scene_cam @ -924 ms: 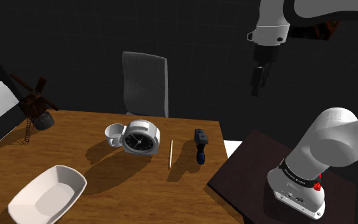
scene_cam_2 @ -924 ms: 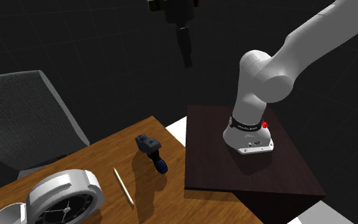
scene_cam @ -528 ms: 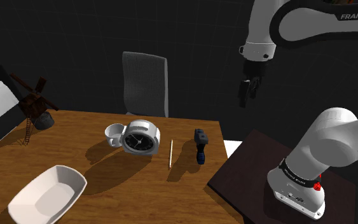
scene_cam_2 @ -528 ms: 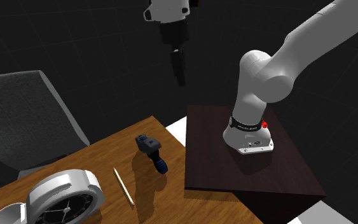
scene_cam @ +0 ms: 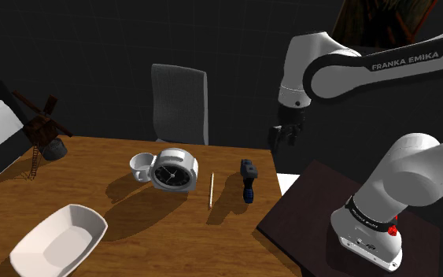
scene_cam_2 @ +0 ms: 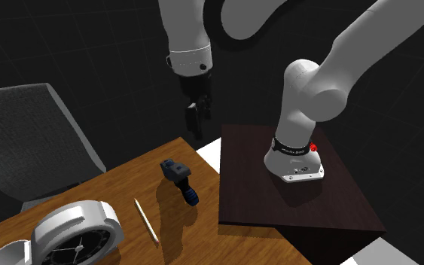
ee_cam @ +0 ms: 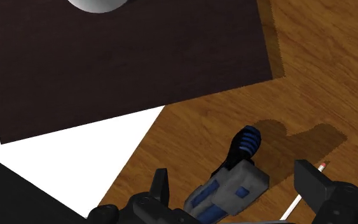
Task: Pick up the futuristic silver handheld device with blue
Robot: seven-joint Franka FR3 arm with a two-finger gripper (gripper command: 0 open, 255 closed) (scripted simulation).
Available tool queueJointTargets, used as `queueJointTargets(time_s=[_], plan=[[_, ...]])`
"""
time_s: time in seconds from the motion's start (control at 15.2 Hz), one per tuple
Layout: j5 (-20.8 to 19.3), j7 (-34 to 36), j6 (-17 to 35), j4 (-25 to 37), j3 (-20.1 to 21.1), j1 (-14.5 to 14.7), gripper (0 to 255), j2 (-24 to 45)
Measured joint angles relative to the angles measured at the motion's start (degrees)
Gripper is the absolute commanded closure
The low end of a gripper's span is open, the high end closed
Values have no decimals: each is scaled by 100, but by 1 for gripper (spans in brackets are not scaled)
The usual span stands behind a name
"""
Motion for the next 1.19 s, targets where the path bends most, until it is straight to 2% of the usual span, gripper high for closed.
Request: queueJointTargets(time_s=[0.33, 0.59, 1.19], plan=[[289, 701, 1307, -206, 486, -63, 0, 872], [307, 1352, 2475, -148, 906, -206, 0, 1919], [112, 1664, 3524, -208, 1104, -340, 0, 2847]])
